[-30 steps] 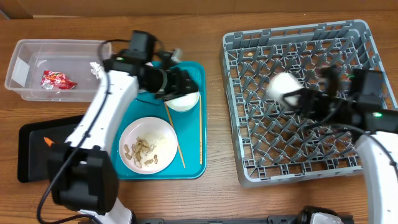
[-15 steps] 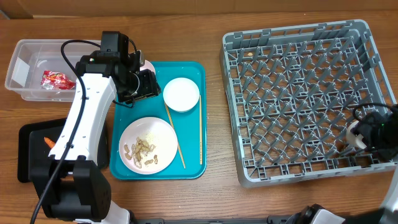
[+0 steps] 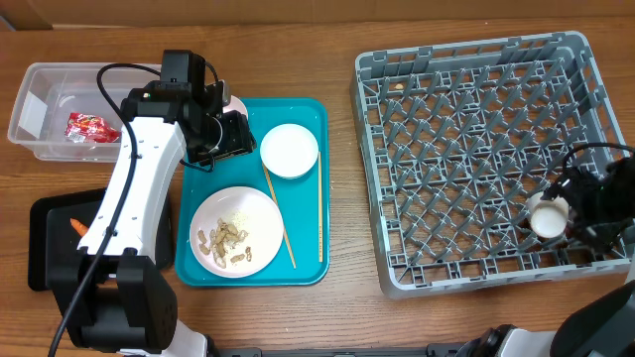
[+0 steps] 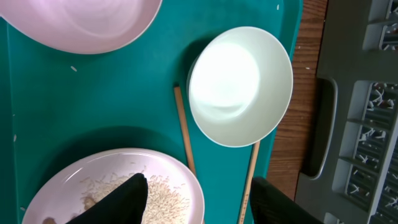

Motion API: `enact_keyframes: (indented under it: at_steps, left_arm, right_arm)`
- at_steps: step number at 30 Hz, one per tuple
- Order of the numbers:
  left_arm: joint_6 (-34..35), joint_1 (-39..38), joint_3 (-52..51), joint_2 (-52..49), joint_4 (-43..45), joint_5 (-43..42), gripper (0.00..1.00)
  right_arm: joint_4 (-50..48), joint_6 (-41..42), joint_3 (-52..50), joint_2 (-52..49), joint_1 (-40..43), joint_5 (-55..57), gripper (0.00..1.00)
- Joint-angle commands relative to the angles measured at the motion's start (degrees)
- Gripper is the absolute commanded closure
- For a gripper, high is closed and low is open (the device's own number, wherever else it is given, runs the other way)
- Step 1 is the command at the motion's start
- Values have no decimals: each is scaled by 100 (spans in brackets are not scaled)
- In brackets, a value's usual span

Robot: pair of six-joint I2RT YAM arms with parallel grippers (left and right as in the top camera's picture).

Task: Sort waste into correct bins and load items into the dishwasher
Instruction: 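Place the cup in the rack's near right corner with the right gripper, then return the left arm to rest and reach the right gripper to the white bowl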

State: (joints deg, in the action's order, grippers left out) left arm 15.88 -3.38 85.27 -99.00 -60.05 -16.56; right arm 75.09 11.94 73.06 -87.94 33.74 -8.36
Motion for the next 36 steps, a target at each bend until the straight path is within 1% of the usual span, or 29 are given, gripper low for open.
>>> enact_keyframes:
  at_steps: [1,4,5,8,11,15,18,22,24,28,36]
  left_arm:
    - [-136,-50,94,120,9,70,44]
    - [-133,-57,94,92,87,184,42]
    - [-133,-66,92,83,125,216,41]
    - [-136,-175,79,-63,339,219,37]
    - [-131,-382,74,-391,535,424,39]
    - [-129,-522,74,-857,664,476,42]
    - [-129,-529,76,-1126,664,474,45]
    - [-129,-529,76,-1311,702,481,45]
    - [-129,-529,76,-1320,758,514,45]
    - [-85,-529,72,-1322,872,518,49]
    - [-111,-498,98,-1261,782,516,51]
  right_arm:
    - [31,-131,452,426,-2,-496,10]
    - [-66,-750,479,833,-151,-1543,11]
    - [-94,-876,479,922,-260,-1696,11]
    - [-199,-1054,479,1082,-761,-1762,10]
    - [-271,-1091,442,1071,-1379,-1679,10]
    - [-376,-1091,420,1069,-1827,-1676,10]
    - [-387,-1091,420,1069,-1969,-1657,10]
    - [-389,-1091,420,1069,-2028,-1567,10]
    - [-389,-1091,420,1069,-2028,-1569,10]
    - [-387,-1091,420,1069,-2028,-1569,10]
    - [-409,-1091,420,1069,-2037,-1574,11]
